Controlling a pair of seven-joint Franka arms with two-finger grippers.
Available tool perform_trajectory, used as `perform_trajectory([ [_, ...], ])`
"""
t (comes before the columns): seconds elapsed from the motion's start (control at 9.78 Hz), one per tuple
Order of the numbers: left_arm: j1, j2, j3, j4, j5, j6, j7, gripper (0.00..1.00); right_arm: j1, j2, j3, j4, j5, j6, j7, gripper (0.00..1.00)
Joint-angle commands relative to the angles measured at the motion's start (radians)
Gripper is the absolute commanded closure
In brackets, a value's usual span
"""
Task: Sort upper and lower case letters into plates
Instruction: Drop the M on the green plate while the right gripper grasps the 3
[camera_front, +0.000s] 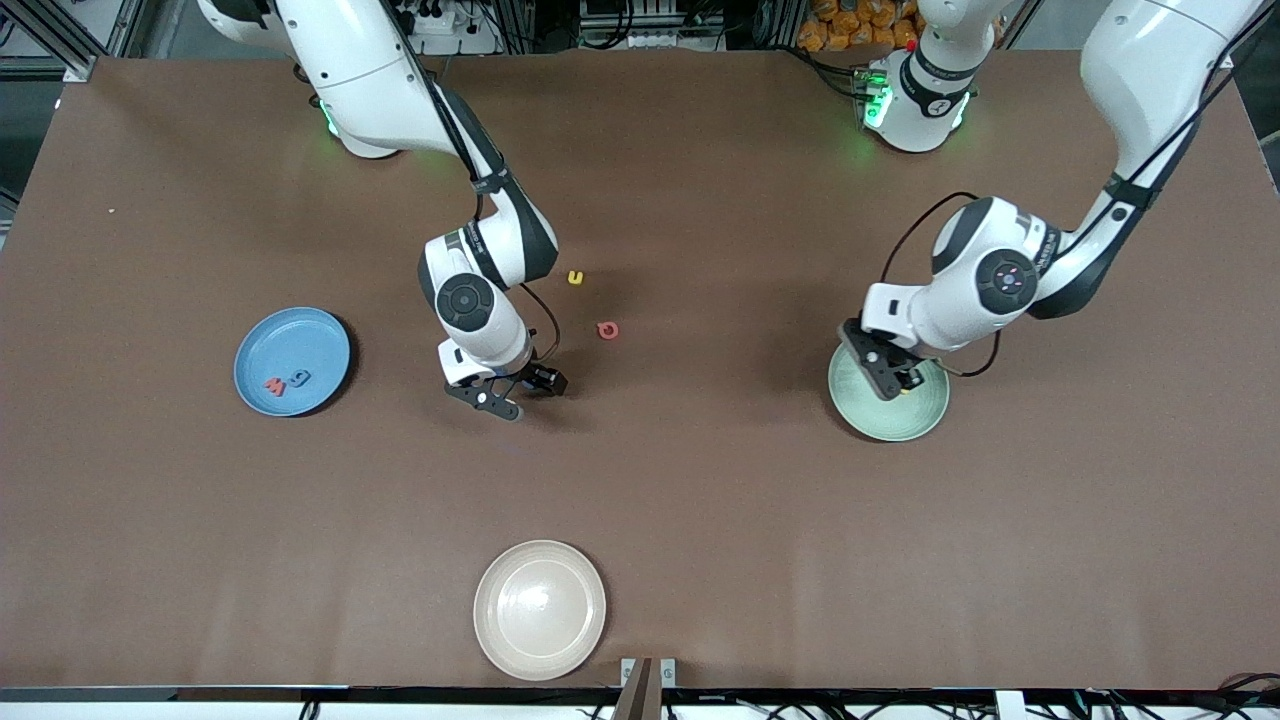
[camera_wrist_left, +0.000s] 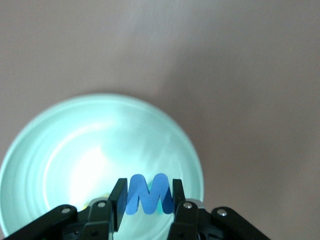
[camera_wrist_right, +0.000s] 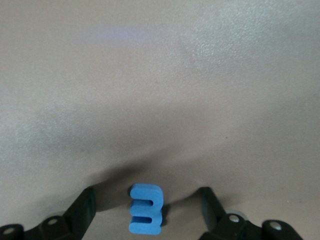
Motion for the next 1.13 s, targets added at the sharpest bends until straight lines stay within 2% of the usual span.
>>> perform_trajectory([
  [0.0, 0.031, -0.025, -0.029, -0.030, 0.032, 0.027, -0.002, 0.76, 0.009, 0.013, -0.005, 0.011, 0.020, 0.013, 0.021, 1.00],
  [0.1, 0.031, -0.012, -0.029, -0.002, 0.033, 0.027, -0.005, 0.48, 0.007, 0.013, -0.005, 0.011, 0.020, 0.013, 0.019, 1.00],
  [0.2, 0.029, 0.005, -0.029, 0.033, 0.032, 0.026, 0.005, 0.00, 0.007, 0.013, -0.005, 0.009, 0.020, 0.011, 0.018, 1.00],
  [0.41, 0.025, -0.005, -0.031, 0.073, 0.028, -0.021, -0.002, 0.00, 0.004, -0.004, -0.005, 0.006, 0.019, -0.003, 0.004, 1.00],
  [0.51, 0.028, -0.013, -0.049, 0.125, 0.025, -0.110, 0.001, 0.00, -0.007, -0.024, -0.011, 0.000, 0.014, -0.015, -0.016, 1.00],
  [0.72, 0.028, -0.022, -0.136, 0.315, 0.003, -0.396, -0.031, 0.00, -0.072, -0.111, -0.077, -0.038, 0.009, -0.123, -0.246, 1.00],
  [0.82, 0.023, -0.021, -0.147, 0.370, -0.011, -0.490, -0.063, 0.00, -0.138, -0.152, -0.088, -0.053, 0.009, -0.168, -0.377, 1.00],
  [1.02, 0.023, -0.018, -0.151, 0.380, -0.016, -0.510, -0.074, 0.00, -0.261, -0.224, -0.116, -0.087, 0.003, -0.262, -0.614, 1.00],
])
